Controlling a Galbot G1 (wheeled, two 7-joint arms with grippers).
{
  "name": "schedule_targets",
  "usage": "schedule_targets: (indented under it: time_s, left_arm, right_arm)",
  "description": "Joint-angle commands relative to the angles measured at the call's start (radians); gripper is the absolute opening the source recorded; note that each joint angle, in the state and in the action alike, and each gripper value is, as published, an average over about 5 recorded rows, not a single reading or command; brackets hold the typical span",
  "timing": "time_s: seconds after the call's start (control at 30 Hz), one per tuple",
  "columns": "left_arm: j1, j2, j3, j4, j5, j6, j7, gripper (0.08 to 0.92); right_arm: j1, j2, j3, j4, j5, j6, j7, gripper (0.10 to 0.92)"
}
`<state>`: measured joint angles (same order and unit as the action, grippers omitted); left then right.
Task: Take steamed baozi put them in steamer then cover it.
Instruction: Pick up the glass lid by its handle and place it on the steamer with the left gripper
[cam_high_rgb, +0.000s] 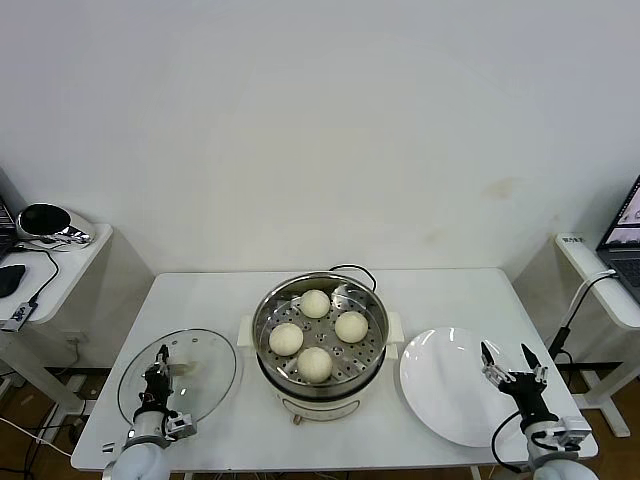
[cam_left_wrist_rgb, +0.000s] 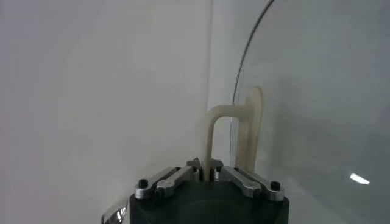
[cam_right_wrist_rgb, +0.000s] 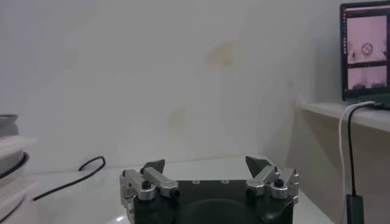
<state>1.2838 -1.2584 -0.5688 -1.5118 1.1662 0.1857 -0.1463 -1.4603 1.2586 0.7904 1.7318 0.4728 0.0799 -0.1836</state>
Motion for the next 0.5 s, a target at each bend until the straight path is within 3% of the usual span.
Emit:
schedule_targets:
  time_s: [0.03,0.2,0.5]
  left_arm:
    - [0.089,0.054,0.055,-0.314,-0.032,0.385,0.041,0.15]
    - [0.091,0.072,0.078,-0.414,0.061,0.555,0.094,0.15]
    - [0.033,0.022,0.04,-0.633,0.197,0.593,0.404,0.15]
  right_arm:
    - [0.01,0.004,-0.005,-0.001,0.01,-0.001,0.0,0.823]
    - [0.007,0.02,-0.003,0.026,0.011,-0.035,0.008,0.823]
    - [-0.009,0.053,0.002,0.065,-0.055,-0.079,0.029,0.823]
